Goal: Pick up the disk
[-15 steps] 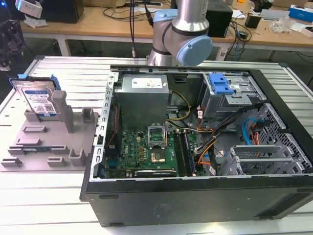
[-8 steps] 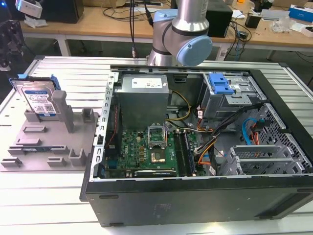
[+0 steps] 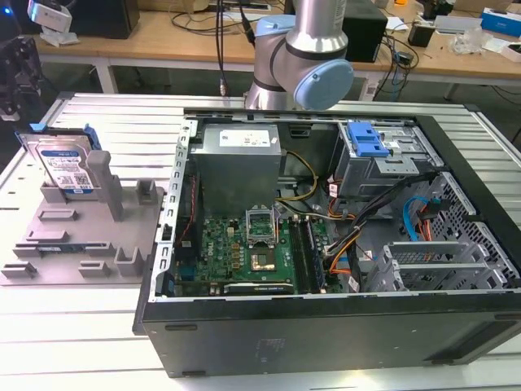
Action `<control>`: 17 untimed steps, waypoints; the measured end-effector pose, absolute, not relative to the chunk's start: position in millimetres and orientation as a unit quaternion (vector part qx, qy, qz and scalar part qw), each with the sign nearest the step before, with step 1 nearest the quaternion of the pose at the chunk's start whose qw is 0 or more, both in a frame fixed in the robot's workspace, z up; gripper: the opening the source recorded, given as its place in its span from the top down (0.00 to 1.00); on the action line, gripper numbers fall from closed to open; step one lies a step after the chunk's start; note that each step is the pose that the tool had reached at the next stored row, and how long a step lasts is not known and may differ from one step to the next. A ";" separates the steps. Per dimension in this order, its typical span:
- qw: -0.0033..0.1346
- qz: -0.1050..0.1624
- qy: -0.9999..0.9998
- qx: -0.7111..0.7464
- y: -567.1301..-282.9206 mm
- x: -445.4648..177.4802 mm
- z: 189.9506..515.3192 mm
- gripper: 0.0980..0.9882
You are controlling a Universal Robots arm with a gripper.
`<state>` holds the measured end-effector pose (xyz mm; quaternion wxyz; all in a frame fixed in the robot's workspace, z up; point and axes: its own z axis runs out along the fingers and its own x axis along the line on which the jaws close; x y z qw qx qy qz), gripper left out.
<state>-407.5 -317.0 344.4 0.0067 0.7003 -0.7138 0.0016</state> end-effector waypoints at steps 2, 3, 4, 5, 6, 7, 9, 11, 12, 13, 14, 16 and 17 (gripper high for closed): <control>0.006 0.002 -0.714 0.700 -316.8 -407.5 342.9 0.50; 0.006 0.003 -0.714 0.700 -316.6 -407.6 342.1 0.50; 0.005 0.003 -0.714 0.700 -316.6 -407.8 341.5 0.50; 0.005 0.003 -0.714 0.700 -316.6 -408.0 340.6 0.50; 0.005 0.004 -0.714 0.700 -316.6 -408.2 339.8 0.50; 0.004 0.004 -0.714 0.700 -316.6 -408.5 339.0 0.50; 0.003 0.005 -0.714 0.700 -316.4 -409.5 337.1 0.50; 0.003 0.006 -0.714 0.700 -316.5 -410.2 335.6 0.50; 0.002 0.006 -0.714 0.700 -316.5 -410.5 334.8 0.50; 0.002 0.006 -0.714 0.700 -316.4 -410.8 334.0 0.50; 0.002 0.007 -0.714 0.700 -316.5 -411.1 333.2 0.50; 0.001 0.008 -0.714 0.700 -316.5 -412.1 330.9 0.50; 0.000 0.008 -0.714 0.700 -316.4 -412.3 330.4 0.50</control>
